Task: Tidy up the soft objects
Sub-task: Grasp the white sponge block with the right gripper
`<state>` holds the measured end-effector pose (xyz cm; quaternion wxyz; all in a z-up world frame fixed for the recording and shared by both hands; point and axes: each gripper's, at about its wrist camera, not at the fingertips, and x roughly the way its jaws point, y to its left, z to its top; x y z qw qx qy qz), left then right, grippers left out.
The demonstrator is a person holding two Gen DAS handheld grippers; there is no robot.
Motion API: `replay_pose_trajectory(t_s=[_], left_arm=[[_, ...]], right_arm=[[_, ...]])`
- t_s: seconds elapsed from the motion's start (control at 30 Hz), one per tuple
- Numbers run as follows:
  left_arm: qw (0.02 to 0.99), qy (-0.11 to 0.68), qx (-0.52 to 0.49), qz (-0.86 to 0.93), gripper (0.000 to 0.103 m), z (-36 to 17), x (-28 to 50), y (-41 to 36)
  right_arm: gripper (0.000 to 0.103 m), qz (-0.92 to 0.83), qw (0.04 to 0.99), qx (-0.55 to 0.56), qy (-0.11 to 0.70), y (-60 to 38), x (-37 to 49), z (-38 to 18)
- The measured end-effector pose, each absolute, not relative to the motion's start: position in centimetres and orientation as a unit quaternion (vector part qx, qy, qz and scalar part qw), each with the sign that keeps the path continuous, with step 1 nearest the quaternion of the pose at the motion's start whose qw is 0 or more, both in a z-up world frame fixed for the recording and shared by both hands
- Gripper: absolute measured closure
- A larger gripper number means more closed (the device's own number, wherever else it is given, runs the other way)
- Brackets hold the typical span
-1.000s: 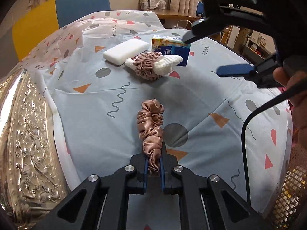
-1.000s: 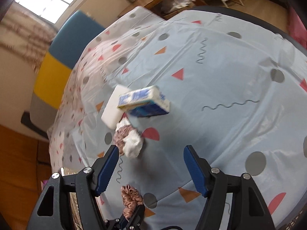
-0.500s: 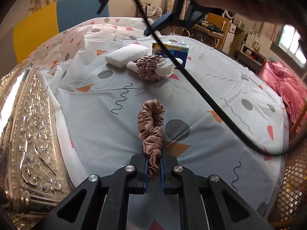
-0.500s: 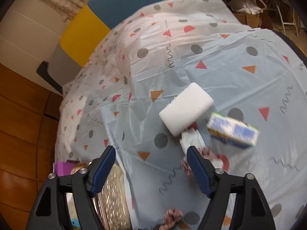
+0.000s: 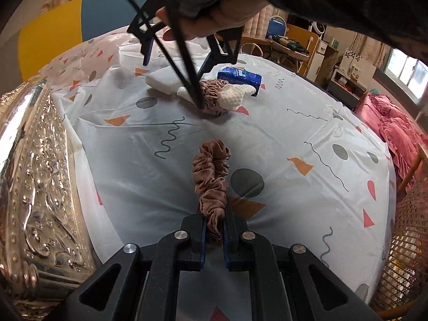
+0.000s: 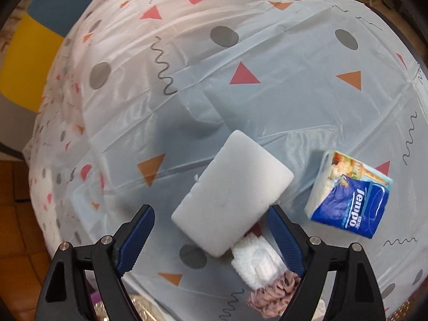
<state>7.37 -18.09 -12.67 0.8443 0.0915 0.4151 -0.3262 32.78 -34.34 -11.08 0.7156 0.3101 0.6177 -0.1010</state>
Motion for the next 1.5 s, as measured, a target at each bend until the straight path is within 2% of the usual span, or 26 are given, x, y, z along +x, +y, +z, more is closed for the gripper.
replay_pose_trajectory(t_s=[0.1, 0.13, 0.2, 0.27, 0.57, 0.77, 0.9, 1.03, 1.13, 1.27, 1.33, 1.43, 1.5], left_arm=[[0.844, 0.415, 0.09, -0.327, 0.093, -12.7, 7.1, -18.0], [0.845, 0.414, 0.09, -0.327, 0.093, -12.7, 7.2, -17.9], [0.845, 0.414, 0.09, -0.327, 0.093, -12.8, 7.5, -18.0], [0.845, 0.414, 0.09, -0.326, 0.093, -12.9, 7.4, -18.0], [0.845, 0.414, 0.091, -0.326, 0.093, -12.8, 7.4, -18.1], [0.846, 0.413, 0.097, -0.323, 0.093, -12.7, 7.3, -18.3], [0.848, 0.41, 0.107, -0.318, 0.093, -12.7, 7.2, -18.7], [0.85, 0.407, 0.121, -0.311, 0.093, -12.7, 6.9, -19.1], [0.85, 0.408, 0.128, -0.306, 0.093, -12.6, 6.8, -19.3], [0.848, 0.42, 0.129, -0.297, 0.093, -12.4, 7.2, -19.2], [0.845, 0.435, 0.125, -0.287, 0.094, -12.1, 7.7, -19.2], [0.843, 0.452, 0.107, -0.27, 0.094, -11.6, 8.5, -18.9], [0.844, 0.453, 0.098, -0.269, 0.094, -10.8, 8.4, -18.8]], right_arm=[[0.019, -0.098, 0.723, 0.276, 0.626, -33.1, 33.8, -12.0], [0.026, -0.094, 0.728, 0.243, 0.634, -32.3, 34.0, -12.2], [0.032, -0.071, 0.75, 0.175, 0.634, -30.4, 34.2, -11.8], [0.04, -0.034, 0.762, 0.155, 0.627, -29.3, 33.9, -11.5], [0.04, 0.142, 0.781, -0.014, 0.608, -23.5, 29.0, -8.5], [0.04, 0.178, 0.783, -0.076, 0.591, -26.5, 22.3, -4.7], [0.04, 0.155, 0.777, -0.106, 0.601, -30.3, 17.7, -4.3], [0.04, 0.123, 0.75, -0.108, 0.64, -32.5, 15.0, -7.6], [0.037, 0.084, 0.74, -0.077, 0.663, -33.6, 13.8, -10.8], [0.031, 0.032, 0.774, -0.015, 0.632, -34.5, 13.6, -11.6], [0.034, 0.018, 0.792, -0.01, 0.611, -34.5, 13.0, -11.5], [0.045, 0.021, 0.806, -0.019, 0.591, -34.2, 12.2, -11.1], [0.045, 0.025, 0.807, -0.028, 0.589, -34.1, 12.1, -11.0]])
